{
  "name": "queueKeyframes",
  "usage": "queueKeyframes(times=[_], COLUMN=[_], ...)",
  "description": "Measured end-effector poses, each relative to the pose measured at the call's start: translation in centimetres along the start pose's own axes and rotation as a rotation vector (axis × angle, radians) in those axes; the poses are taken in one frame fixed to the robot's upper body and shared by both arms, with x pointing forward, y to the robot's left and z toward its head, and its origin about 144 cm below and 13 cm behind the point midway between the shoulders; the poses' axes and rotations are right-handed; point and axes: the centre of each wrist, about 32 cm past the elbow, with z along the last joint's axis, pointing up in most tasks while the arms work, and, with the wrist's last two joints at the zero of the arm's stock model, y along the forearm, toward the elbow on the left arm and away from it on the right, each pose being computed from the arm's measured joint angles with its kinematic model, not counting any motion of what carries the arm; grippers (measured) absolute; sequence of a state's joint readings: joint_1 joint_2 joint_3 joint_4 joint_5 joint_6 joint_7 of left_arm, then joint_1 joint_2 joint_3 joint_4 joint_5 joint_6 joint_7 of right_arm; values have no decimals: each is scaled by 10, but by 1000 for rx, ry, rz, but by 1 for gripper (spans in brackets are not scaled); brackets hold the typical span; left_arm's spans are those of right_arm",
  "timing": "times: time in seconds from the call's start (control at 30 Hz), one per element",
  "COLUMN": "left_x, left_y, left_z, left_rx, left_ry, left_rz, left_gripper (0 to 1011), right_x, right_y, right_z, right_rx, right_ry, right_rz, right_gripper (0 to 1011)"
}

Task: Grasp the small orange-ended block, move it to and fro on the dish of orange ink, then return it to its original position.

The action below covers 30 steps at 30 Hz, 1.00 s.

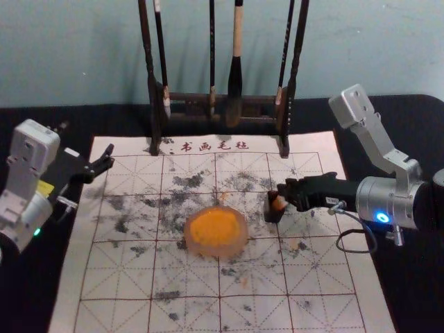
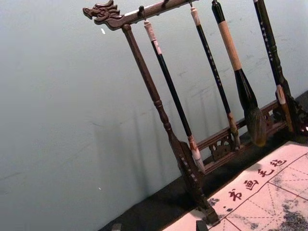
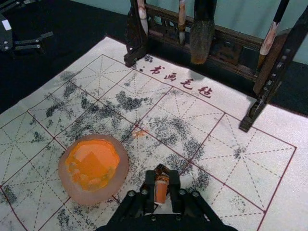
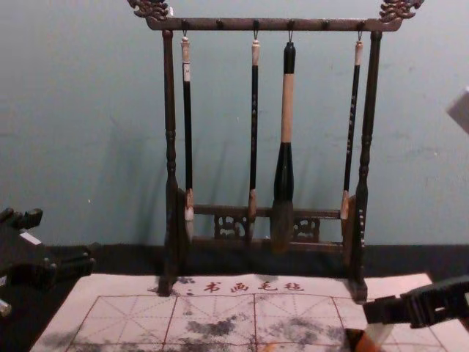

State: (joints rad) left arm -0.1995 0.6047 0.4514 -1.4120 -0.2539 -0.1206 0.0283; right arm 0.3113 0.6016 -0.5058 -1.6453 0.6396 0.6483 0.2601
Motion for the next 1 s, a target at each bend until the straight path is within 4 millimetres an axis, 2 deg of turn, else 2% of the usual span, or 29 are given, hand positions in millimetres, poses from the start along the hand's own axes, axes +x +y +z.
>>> queueKeyframes(times=[0.07,0.27,0.3,0.33,0.43,0.53,0.63,0.8,0.93,1.0], left_x=[0,0,0,0,0,0,0,0,0,0], left_y=[0,0,0,0,0,0,0,0,0,0], left_z=[0,0,0,0,0,0,0,0,0,0], left_rx=[0,0,0,0,0,0,0,0,0,0], left_ry=[0,0,0,0,0,0,0,0,0,0], left_rz=[0,0,0,0,0,0,0,0,0,0], left_gripper=[1002,1001,1001,1001,1001,1001,1001,1001,1001,1001], right_x=[0,0,0,0,0,0,0,0,-1,-1], right_y=[0,0,0,0,0,0,0,0,-2,-4], right_z=[0,0,0,0,0,0,0,0,-3,-5], right_rx=[0,1,1,1,1,1,1,2,49,90], right_ry=[0,0,0,0,0,0,0,1,-9,-14], right_rz=[0,0,0,0,1,1,1,1,-6,-14], right_gripper=[208,403,403,471,574,632,772,874,1002,1000])
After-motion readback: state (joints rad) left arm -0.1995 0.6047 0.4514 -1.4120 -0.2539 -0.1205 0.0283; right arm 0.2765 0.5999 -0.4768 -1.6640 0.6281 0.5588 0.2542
